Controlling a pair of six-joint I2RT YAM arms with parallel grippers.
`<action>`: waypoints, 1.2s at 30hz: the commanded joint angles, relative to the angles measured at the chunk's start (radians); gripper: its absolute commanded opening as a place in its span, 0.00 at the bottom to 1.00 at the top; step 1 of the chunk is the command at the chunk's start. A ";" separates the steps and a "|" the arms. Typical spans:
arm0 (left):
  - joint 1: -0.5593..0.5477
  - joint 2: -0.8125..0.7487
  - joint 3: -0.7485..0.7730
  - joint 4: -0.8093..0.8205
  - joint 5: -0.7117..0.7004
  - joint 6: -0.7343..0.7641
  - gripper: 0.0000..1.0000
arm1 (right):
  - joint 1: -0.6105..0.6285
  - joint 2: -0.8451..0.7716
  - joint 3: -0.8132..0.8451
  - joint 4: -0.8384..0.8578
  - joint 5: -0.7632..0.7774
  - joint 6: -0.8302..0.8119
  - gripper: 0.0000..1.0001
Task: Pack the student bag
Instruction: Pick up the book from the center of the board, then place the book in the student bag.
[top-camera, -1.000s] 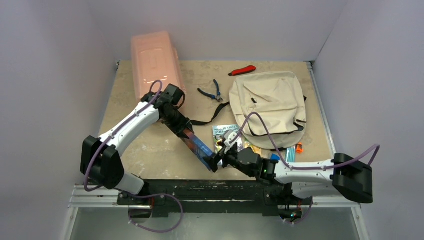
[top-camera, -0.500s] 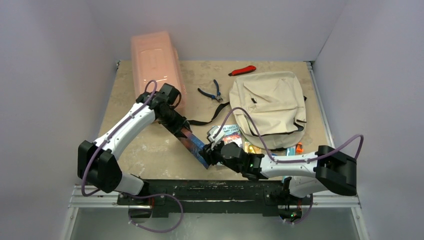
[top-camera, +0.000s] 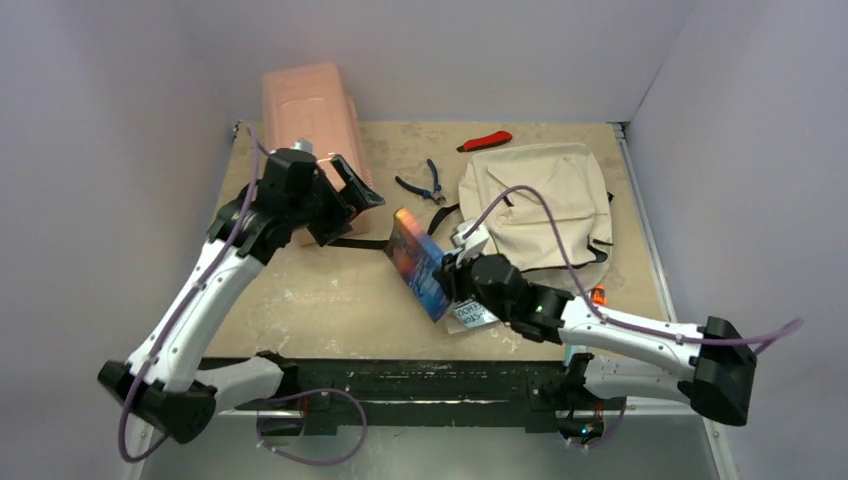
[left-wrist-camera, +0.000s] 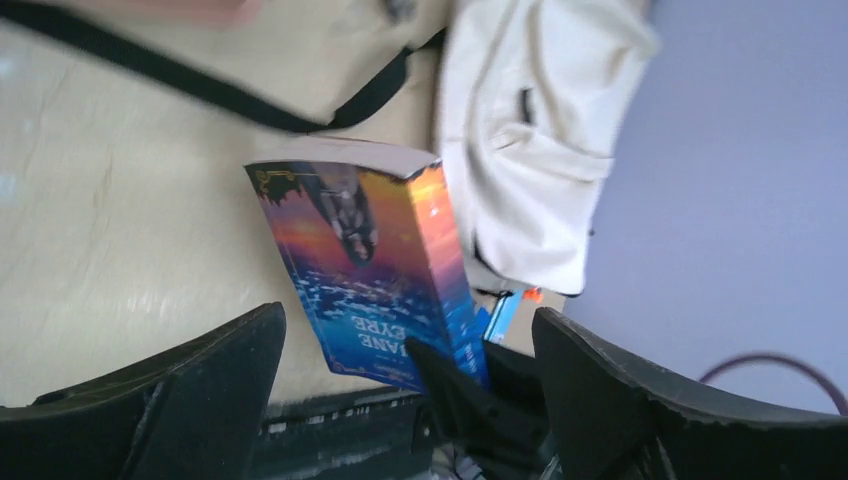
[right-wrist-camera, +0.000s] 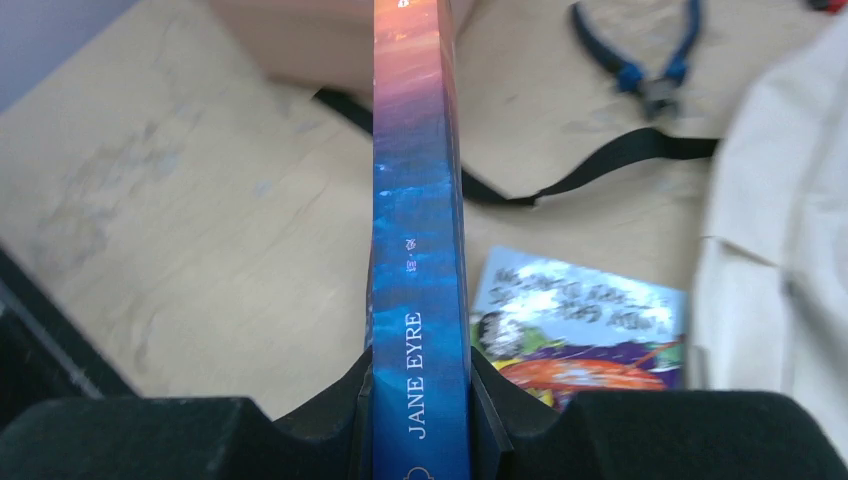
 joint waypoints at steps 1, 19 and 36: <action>-0.004 -0.182 -0.085 0.379 -0.063 0.300 0.94 | -0.199 -0.155 0.140 -0.003 0.014 0.059 0.00; -0.549 0.336 -0.111 1.098 0.080 0.941 0.86 | -0.466 -0.304 0.615 -0.685 0.811 0.035 0.00; -0.655 0.886 0.306 1.079 -0.271 1.016 0.79 | -0.466 -0.544 0.717 -1.011 0.636 0.108 0.00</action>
